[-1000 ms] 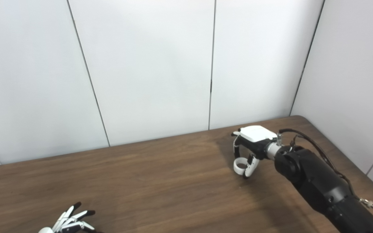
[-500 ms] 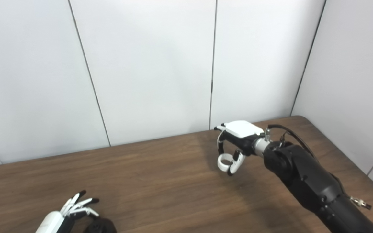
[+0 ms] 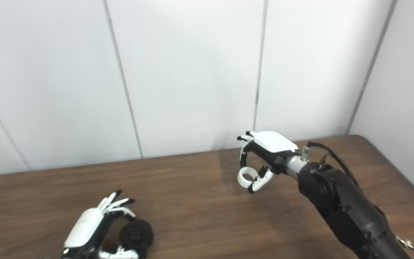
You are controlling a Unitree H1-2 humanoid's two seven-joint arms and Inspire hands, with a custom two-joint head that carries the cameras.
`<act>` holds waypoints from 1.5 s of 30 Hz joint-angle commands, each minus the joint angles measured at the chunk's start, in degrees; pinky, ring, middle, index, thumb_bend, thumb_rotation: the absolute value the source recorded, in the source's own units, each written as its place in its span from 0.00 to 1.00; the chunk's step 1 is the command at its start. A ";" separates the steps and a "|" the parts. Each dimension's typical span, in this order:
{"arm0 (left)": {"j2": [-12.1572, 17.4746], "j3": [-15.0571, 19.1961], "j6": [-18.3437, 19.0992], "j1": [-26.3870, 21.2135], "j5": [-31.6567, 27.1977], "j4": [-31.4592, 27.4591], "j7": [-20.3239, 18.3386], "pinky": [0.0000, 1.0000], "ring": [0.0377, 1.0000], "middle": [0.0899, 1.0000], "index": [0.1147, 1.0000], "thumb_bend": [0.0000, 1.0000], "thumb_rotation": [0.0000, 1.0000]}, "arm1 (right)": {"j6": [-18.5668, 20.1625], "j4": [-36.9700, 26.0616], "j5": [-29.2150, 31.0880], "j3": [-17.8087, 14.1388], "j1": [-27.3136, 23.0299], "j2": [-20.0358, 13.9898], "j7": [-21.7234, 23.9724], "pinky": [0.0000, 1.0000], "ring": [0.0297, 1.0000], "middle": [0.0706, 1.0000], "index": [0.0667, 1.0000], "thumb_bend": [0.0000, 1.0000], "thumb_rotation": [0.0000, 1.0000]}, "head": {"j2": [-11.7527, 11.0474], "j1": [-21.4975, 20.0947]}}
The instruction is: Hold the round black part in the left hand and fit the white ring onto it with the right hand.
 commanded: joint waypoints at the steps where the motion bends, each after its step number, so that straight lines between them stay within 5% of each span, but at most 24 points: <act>1: -2.30 -1.63 0.11 2.06 0.08 3.84 2.46 1.00 1.00 0.85 0.41 0.52 0.05 | -1.00 -1.97 0.81 -0.90 -3.15 0.01 -1.23 0.92 1.00 0.94 0.44 0.52 0.13 | 0.16 0.06; 13: -3.43 -3.60 0.65 0.68 0.39 8.34 3.94 1.00 1.00 0.85 0.41 0.52 0.05 | -0.28 -5.15 1.45 0.15 -3.75 3.03 1.25 0.93 1.00 0.95 0.44 0.52 0.13 | 1.88 1.53; 45: -5.48 -10.50 4.22 0.59 -0.47 12.89 -2.41 1.00 1.00 0.88 0.41 0.52 0.05 | 1.55 -10.80 1.18 3.70 -1.46 8.74 5.81 0.96 1.00 0.96 0.44 0.52 0.13 | 4.14 2.68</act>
